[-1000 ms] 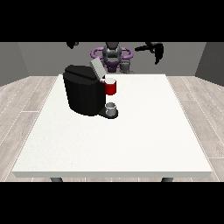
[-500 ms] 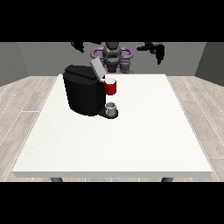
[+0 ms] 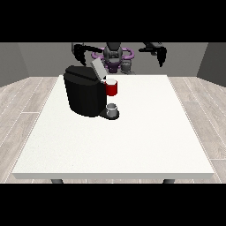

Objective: Insert the coffee pod into the coffee machine and close the lid

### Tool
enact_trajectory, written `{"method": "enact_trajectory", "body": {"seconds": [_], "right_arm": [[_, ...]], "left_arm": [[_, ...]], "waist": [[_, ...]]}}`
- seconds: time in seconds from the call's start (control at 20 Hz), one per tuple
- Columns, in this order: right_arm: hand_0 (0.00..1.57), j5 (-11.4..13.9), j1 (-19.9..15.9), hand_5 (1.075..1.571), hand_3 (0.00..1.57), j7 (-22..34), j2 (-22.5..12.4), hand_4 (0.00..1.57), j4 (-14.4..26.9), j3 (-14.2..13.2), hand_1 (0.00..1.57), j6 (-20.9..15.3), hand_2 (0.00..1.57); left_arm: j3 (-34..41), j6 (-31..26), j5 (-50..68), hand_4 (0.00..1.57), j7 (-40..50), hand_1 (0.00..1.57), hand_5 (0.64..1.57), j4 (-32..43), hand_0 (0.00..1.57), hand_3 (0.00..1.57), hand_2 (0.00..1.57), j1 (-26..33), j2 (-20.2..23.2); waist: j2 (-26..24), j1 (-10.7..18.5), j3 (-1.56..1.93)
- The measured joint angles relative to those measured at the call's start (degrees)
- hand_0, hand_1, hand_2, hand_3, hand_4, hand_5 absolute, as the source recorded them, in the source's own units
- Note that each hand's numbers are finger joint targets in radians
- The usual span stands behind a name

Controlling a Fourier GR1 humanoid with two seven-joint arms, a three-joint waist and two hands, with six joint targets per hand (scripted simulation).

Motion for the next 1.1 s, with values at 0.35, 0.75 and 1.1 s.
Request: {"method": "enact_trajectory", "body": {"seconds": [0.35, 0.75, 1.1], "right_arm": [[0.00, 1.1, -3.9, 1.571, 0.00, -2.3, 0.0, 0.00, 4.8, -0.1, 0.00, 0.9, 0.00], [0.00, 2.5, -9.7, 1.571, 0.00, -3.1, -0.6, 0.00, 8.3, 0.0, 0.00, 2.4, 0.00], [0.00, 3.9, -13.1, 1.571, 0.00, -3.1, 1.0, 0.00, 10.9, 0.4, 0.00, 0.9, 0.00]], "left_arm": [[-2.0, 1.2, 2.1, 0.00, 2.0, 0.00, 1.571, -7.4, 0.00, 0.00, 0.00, 4.7, 1.0], [-2.6, 2.8, 3.3, 0.00, 3.1, 0.00, 1.571, -11.7, 0.00, 0.00, 0.00, 6.3, 2.7], [-2.8, 3.7, 5.1, 0.00, 4.3, 0.00, 1.571, -13.8, 0.00, 0.00, 0.00, 7.0, 3.5]], "waist": [[3.2, -1.1, -0.01], [6.2, -2.7, -0.09], [6.7, -2.5, -0.14]]}}
